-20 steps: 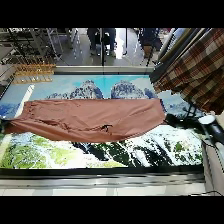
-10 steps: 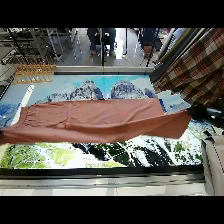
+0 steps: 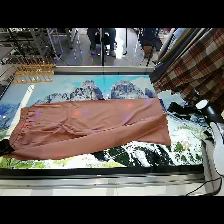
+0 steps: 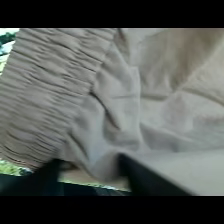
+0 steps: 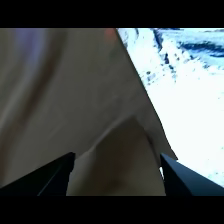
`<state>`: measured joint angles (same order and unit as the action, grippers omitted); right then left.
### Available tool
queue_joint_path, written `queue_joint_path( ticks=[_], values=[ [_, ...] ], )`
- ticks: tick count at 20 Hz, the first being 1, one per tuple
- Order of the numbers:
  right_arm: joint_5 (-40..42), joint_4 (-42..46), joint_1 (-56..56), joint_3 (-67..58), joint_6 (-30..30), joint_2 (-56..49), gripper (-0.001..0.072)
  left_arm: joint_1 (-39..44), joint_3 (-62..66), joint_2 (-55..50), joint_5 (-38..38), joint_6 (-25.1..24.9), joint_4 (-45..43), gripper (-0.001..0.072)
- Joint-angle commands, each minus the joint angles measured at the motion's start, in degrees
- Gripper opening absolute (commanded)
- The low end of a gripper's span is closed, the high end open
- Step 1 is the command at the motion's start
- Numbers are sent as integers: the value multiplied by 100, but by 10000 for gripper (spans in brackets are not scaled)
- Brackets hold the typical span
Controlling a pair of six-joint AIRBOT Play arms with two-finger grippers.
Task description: Fold the clothes and pants, and hang the long-sleeved shirts on hangers.
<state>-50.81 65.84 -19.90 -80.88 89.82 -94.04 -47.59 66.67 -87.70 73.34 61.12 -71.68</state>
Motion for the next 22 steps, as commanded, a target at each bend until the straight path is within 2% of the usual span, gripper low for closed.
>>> queue_joint_path(
  ticks=[1, 2, 3, 6, 8, 9, 10, 14, 17, 20, 21, 22],
  values=[
    [-839, 227, -155, -455, -411, -407, 555, -50, 7, -22, -66, 251, 129, 644],
    [-1331, 214, -289, -382, -595, -391, 481, -122, 7, 28, -11, 321, 142, 644],
    [-1781, 153, -463, -201, -719, -328, 456, -232, 7, 87, 90, 341, 144, 644],
    [-2229, -354, -990, 1043, -1320, 315, 458, -758, 0, 275, 92, 861, 192, 643],
    [-2221, -761, -1274, 2000, -1676, 883, 490, -1167, -72, 372, 92, 1021, 426, 643],
    [-2212, -951, -1399, 2444, -1698, 1137, 542, -1351, -155, 396, 83, 1097, 590, 643],
    [-2186, -1121, -1493, 2796, -1725, 1322, 550, -1537, -271, 396, 55, 1093, 833, 644],
    [-2031, -1727, -1766, 3626, -1705, 1532, 548, -1895, -986, 391, -564, 920, 1786, 643],
    [-1703, -2044, -1766, 3904, -1703, 1528, 547, -1770, -1416, 385, -951, 682, 2214, 643],
    [-1137, -2085, -1766, 4035, -1528, 1515, 545, -1674, -1626, 385, -1440, 780, 2358, 630],
    [-946, -2083, -1766, 4057, -1447, 1515, 544, -1674, -1637, 382, -1550, 852, 2378, 539],
    [-752, -2087, -1764, 4070, -1368, 1515, 542, -1674, -1635, 387, -1641, 855, 2387, 415]
  ],
)
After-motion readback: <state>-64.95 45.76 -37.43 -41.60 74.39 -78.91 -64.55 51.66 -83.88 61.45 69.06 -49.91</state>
